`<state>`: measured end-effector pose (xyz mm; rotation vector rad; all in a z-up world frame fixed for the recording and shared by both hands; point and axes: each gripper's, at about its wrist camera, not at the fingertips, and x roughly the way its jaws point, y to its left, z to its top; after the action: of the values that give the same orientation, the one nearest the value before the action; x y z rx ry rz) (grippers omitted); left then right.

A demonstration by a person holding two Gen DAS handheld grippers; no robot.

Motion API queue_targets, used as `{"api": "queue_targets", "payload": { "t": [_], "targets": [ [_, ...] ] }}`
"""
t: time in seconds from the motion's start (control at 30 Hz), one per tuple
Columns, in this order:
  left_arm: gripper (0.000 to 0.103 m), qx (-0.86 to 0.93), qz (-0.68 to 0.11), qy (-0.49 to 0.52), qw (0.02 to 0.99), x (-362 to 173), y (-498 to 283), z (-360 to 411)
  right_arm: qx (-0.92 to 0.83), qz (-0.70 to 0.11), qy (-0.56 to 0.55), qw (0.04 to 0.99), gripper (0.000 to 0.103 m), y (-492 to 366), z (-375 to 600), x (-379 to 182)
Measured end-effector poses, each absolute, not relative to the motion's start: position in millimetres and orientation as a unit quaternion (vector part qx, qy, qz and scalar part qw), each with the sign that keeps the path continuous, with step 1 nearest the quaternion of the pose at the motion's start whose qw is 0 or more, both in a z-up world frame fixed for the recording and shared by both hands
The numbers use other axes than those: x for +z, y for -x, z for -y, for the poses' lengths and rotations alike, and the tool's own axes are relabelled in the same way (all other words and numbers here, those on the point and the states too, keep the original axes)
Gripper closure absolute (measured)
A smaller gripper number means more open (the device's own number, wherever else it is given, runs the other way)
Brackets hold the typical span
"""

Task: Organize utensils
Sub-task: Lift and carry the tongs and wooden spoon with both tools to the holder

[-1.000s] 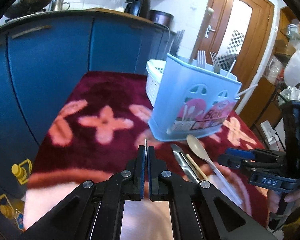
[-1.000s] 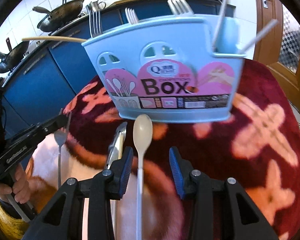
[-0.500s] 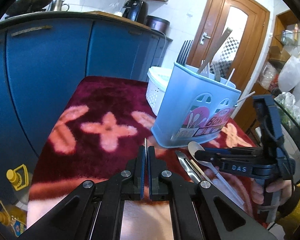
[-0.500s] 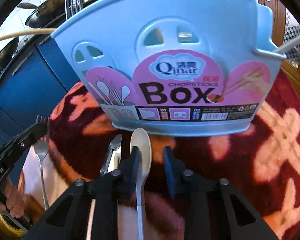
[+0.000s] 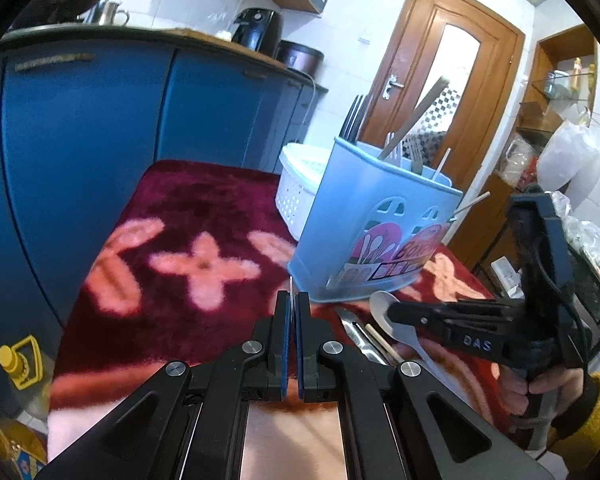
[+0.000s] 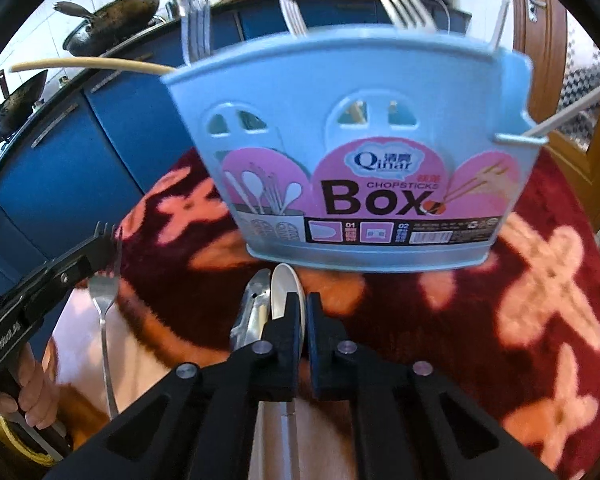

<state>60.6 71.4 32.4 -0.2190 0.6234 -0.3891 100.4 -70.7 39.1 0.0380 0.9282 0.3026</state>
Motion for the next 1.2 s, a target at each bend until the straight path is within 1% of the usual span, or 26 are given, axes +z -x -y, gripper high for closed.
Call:
{"api": "queue_targets", "payload": {
  "t": [0.27,0.5,1.2],
  "targets": [
    [0.102,-0.177,-0.264,0.101,0.943,52,-42,-69,0.132,-0.382,-0.042,0.914,0.098,-65,84,63],
    [0.102,-0.161,-0.242,0.098,0.952,71,-25,-60,0.119,-0.334,-0.075,0.932,0.098,-40,113,83],
    [0.102,-0.132,-0.197,0.08,0.968,114,4,-24,0.082,-0.229,-0.112,0.963,0.098,-1,173,120]
  ]
}}
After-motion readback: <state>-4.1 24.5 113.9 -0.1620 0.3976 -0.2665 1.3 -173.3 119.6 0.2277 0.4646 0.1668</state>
